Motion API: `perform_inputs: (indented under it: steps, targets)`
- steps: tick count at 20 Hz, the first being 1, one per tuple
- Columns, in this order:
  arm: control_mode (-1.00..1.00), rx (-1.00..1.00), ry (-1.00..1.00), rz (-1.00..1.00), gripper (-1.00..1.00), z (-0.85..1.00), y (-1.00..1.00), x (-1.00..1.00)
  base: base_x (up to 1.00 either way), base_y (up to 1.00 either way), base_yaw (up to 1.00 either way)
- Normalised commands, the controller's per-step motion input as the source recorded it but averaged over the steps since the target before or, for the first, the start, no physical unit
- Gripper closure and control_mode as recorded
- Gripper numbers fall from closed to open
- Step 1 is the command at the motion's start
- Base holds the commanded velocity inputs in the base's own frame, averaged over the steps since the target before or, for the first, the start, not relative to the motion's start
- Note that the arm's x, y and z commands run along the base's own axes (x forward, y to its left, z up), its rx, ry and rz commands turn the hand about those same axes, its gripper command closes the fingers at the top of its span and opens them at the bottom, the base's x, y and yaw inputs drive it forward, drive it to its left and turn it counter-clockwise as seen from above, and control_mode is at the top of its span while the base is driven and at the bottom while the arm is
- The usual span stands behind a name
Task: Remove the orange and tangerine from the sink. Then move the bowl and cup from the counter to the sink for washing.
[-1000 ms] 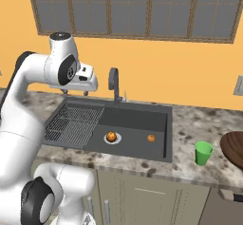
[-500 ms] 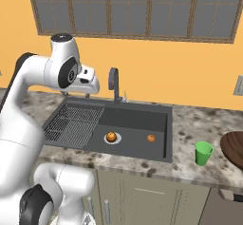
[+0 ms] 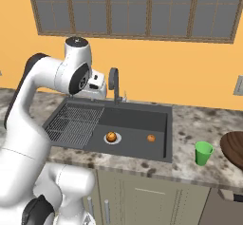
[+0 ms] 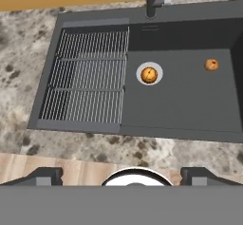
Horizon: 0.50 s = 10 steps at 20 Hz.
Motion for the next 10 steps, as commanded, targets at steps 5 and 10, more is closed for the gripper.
perform_inputs:
  steps: [5, 10]
  targets:
    - [-1.0, 0.1, -0.01, 0.03, -1.0, -0.01, -0.27, -0.13, 0.0, 0.0, 0.0]
    - [-1.0, 0.02, 0.0, 0.06, -1.0, -0.07, -0.24, -0.03, 0.0, 0.0, 0.0]
